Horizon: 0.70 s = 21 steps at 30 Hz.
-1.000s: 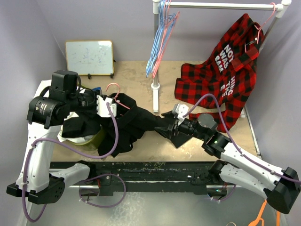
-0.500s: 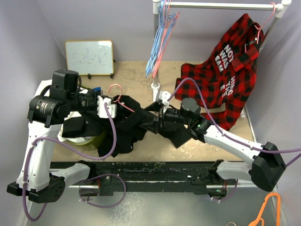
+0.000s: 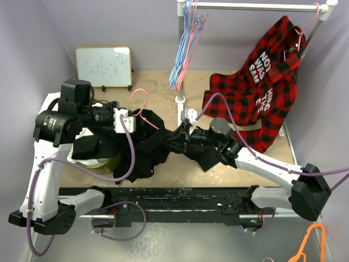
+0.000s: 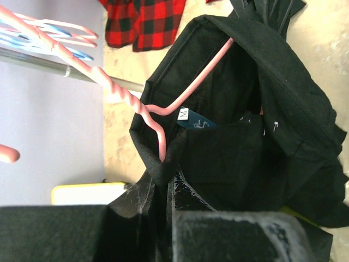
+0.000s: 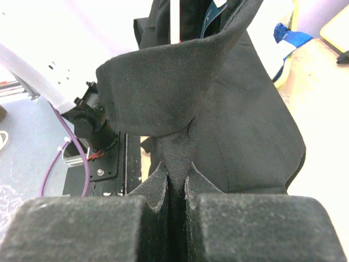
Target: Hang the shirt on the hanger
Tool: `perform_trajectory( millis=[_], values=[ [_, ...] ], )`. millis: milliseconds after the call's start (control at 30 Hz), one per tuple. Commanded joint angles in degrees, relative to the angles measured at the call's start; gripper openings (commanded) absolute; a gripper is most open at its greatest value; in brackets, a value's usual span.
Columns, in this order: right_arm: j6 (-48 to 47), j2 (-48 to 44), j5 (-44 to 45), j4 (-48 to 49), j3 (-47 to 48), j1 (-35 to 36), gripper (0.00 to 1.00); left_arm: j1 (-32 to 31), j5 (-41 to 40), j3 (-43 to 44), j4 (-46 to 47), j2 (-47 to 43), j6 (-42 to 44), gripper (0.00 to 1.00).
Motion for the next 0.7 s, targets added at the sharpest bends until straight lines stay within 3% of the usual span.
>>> perform_trajectory(
  millis=[0,100,267,433,500,533,567,600,633,667],
  values=[
    [5.6,-9.6,10.6,1.3,-6.0,0.1,0.00,0.9,-2.5,-3.2,9.1,0.0,-8.0,0.00],
    [8.6,-18.0,16.9,-3.3,-10.9,0.1,0.00,1.4,-5.9,-5.2,12.0,0.4,-11.3,0.08],
    [10.6,-29.8,25.0,-12.6,-14.3,0.1,0.00,1.6,-4.7,-5.6,12.9,0.9,-15.0,0.29],
    [12.0,-32.8,27.0,-19.5,-14.3,0.1,0.00,1.6,-4.5,-4.0,13.1,1.9,-16.4,0.25],
    [12.6,-33.2,27.6,-20.2,-14.4,0.1,0.00,1.6,-2.4,-2.9,12.0,2.3,-17.4,0.30],
    [13.2,-33.4,28.1,-20.6,-14.4,0.1,0.00,1.6,-0.8,-2.0,11.3,2.5,-18.0,0.37],
    [13.8,-33.4,28.9,-21.5,-14.3,0.1,0.00,1.6,1.0,-1.2,10.5,2.6,-18.8,0.54],
    [14.5,-33.4,29.4,-22.5,-14.1,0.1,0.00,1.6,2.8,-0.3,9.7,2.7,-19.7,0.87],
    [15.4,-33.2,29.8,-23.8,-13.9,0.1,0.00,1.6,4.4,0.6,9.2,2.8,-20.7,0.99],
    [16.4,-33.1,29.9,-25.1,-13.6,0.0,0.00,1.6,5.3,1.3,9.3,2.8,-22.4,0.99]
  ],
)
